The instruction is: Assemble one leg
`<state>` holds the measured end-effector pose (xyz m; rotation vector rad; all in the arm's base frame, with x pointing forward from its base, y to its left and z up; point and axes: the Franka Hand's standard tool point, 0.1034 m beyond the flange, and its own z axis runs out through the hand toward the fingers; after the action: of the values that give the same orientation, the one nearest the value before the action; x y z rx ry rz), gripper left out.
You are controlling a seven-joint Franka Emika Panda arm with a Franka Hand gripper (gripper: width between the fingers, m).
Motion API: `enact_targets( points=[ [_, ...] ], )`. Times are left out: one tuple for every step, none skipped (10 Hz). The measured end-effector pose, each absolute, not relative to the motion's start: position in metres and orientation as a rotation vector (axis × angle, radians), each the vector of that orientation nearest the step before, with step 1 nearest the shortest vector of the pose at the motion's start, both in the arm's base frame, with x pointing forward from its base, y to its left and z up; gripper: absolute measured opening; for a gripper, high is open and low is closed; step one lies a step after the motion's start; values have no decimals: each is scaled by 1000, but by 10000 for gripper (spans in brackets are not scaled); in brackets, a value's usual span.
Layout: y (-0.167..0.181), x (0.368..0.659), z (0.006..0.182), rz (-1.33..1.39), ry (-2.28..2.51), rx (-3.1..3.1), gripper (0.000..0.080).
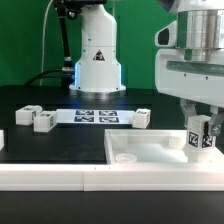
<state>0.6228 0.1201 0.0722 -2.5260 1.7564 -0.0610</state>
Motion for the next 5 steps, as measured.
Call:
enact_targets(
  points=[
    [122, 622, 72, -56, 1889, -2427, 291],
    [122, 622, 72, -55, 1966, -2365, 291],
    [123, 622, 72, -52, 2140, -2205, 291],
    [123, 622, 72, -50, 2264, -2079, 291],
    [123, 622, 72, -54, 2378, -1949, 291]
  ],
)
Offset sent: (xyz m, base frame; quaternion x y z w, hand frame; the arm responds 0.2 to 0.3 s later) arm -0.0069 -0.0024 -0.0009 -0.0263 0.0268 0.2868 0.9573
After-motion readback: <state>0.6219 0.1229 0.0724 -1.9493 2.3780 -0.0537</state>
